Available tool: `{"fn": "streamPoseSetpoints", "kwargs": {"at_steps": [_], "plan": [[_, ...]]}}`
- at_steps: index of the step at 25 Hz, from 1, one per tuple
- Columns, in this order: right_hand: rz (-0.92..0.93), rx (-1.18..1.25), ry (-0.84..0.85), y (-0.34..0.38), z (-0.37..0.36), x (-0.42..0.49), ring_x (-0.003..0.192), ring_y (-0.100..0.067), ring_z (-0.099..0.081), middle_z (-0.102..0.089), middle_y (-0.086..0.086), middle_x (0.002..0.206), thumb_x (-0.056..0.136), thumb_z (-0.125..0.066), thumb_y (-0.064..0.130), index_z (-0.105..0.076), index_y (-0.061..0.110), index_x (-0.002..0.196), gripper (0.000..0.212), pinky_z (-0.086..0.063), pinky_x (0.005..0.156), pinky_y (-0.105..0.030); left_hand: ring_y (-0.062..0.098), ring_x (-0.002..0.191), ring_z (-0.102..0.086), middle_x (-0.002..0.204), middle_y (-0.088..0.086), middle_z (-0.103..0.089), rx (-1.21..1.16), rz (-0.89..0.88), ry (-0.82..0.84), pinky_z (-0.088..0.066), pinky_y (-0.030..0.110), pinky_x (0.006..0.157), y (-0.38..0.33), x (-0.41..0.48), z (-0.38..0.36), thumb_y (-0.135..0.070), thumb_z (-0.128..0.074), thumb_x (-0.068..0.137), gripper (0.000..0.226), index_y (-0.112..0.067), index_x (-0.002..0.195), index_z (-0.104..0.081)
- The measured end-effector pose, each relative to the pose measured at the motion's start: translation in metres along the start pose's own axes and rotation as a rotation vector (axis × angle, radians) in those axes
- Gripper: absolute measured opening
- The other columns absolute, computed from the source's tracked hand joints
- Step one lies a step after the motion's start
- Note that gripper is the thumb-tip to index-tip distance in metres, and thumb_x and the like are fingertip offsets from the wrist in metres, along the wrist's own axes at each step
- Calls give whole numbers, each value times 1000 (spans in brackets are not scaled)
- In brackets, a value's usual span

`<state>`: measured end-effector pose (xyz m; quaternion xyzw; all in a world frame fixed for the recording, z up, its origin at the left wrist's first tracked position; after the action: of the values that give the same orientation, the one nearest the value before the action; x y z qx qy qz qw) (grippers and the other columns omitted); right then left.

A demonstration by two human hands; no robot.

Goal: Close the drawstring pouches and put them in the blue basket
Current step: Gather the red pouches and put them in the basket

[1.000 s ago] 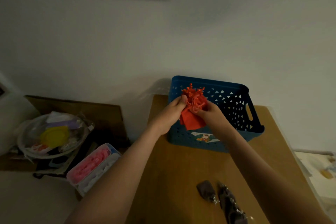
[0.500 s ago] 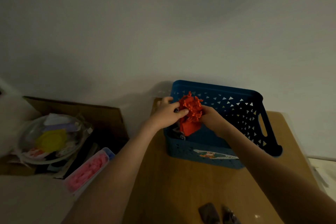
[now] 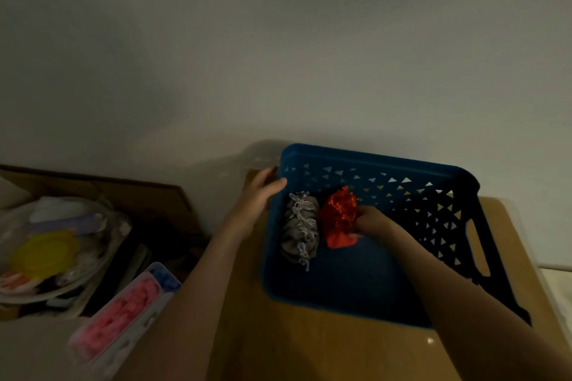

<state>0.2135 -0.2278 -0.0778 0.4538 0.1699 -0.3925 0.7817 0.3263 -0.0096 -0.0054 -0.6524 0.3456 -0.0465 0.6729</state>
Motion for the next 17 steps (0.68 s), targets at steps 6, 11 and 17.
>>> {"fn": "streamPoseSetpoints", "kwargs": {"at_steps": [6,11,17], "plan": [[-5,-45,-50,-21,-26,55,97,-34,-66,-70,-19,102,83,-65,14,-65,-1,107,28,-52,90,-45,19,100,-64,110,0,-65,66,-14,-52,-49,36,86,13,12,-9,-15,-61,88,37,-25,123,-53],[-75,-44,-11,-19,-31,56,92,-32,-67,-67,-21,106,80,-65,15,-57,-2,114,39,-57,83,-42,6,86,-62,101,-6,-64,123,-55,-121,-48,17,68,4,6,-9,-16,-57,92,24,-21,115,-57],[-93,-119,-129,19,-5,-37,111,-31,-55,-55,-18,117,87,-60,10,-41,1,125,43,-45,85,-32,12,104,-55,117,-1,-56,524,-270,-455,-43,18,84,-29,-47,-25,-21,-53,93,29,-14,122,-53]]}}
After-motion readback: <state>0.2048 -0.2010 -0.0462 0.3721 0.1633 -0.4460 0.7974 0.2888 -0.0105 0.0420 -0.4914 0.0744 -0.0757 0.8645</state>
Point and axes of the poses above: each hand's wrist, its own x-axis towards the middle knuckle, its own z-axis out of the back of the hand, y = z × x, the point moved 2 cm from there along x, towards the middle knuckle
